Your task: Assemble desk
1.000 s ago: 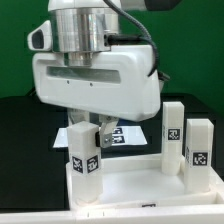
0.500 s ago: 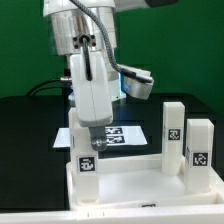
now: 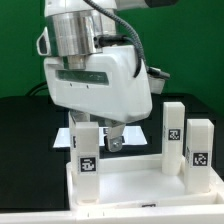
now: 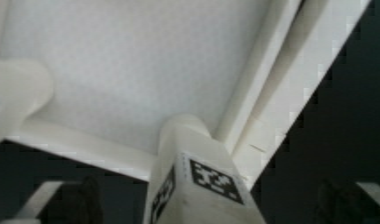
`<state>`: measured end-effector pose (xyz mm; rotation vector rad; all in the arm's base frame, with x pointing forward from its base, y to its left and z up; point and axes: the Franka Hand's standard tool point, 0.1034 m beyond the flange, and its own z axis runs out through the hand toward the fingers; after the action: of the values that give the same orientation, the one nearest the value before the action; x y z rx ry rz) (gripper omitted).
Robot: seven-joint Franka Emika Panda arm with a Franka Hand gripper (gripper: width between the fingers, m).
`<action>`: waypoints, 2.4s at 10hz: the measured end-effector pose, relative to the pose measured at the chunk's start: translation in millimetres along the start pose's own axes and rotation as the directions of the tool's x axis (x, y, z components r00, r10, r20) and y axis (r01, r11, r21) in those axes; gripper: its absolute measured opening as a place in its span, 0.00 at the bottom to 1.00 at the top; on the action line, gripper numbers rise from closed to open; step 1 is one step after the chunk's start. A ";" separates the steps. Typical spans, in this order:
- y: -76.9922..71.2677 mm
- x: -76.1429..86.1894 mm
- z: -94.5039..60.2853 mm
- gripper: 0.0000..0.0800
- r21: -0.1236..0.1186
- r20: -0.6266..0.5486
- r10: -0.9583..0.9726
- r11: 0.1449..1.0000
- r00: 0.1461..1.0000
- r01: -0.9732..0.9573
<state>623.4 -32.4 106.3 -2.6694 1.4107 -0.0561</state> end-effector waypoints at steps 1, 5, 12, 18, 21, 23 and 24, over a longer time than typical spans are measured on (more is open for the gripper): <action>0.4 0.2 0.2 0.79 -0.002 -0.001 -0.060 0.998 0.998 0.060; -1.1 7.7 -8.0 0.81 -0.051 -0.014 -0.622 0.783 0.783 0.620; 8.8 7.4 0.2 0.36 -0.064 -0.020 -0.615 0.788 0.788 0.613; 2.5 4.4 3.0 0.36 0.019 -0.045 0.266 0.964 0.963 -0.265; 2.1 4.7 3.3 0.45 0.065 0.002 0.517 0.854 0.856 -0.516; 3.8 5.3 4.5 0.62 0.060 -0.006 0.434 0.899 0.901 -0.433; 6.7 7.2 5.8 0.78 0.053 -0.013 0.304 0.952 0.953 -0.303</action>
Offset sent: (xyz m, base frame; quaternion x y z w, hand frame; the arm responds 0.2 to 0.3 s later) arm 0.0088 -0.0082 0.0103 -0.0352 0.0491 -0.4601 0.8858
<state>622.5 -41.6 99.5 -2.3867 1.7831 -0.0895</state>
